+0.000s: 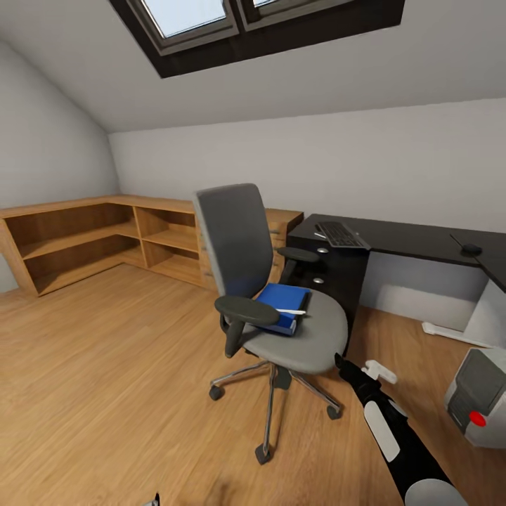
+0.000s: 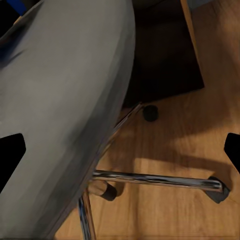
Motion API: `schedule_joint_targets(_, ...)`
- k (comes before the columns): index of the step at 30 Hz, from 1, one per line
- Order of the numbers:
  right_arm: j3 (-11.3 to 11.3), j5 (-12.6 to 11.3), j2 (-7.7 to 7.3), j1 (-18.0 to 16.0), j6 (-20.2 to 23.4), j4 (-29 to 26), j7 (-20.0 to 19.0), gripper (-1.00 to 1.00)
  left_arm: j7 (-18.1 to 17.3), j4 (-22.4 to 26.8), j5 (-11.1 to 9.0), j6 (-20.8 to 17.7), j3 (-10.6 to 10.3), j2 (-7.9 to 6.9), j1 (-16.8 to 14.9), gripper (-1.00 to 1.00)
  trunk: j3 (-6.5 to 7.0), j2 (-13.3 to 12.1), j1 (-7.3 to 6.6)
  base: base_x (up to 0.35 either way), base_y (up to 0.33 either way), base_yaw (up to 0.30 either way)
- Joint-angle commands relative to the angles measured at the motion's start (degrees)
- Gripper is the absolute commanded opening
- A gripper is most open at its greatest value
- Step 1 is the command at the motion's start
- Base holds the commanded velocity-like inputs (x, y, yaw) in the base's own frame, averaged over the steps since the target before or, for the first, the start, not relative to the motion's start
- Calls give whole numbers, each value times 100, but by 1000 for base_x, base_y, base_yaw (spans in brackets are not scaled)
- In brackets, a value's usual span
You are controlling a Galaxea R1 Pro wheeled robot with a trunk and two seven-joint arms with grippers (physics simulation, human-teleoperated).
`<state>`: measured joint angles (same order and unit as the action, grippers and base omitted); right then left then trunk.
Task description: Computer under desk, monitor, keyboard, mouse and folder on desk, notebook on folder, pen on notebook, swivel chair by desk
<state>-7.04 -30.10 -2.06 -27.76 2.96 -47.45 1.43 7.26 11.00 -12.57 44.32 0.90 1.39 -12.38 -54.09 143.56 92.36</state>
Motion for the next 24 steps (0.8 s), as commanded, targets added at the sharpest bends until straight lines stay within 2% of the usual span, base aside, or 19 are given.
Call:
schedule_joint_targets(1,1,-47,1,-1,30,-11,15,100,11,-2,1,15,6,2,-5,100,-6,2,-2,-21,0,18)
schedule_joint_targets(15,3,-40,3,-1,30,-10,15,100,13,-2,1,15,6,-1,-8,100,-6,2,-2,-5,0,106)
schedule_joint_targets(24,1,-40,-4,-3,30,-10,15,100,13,-2,1,15,6,0,-2,100,-6,2,-2,0,0,22)
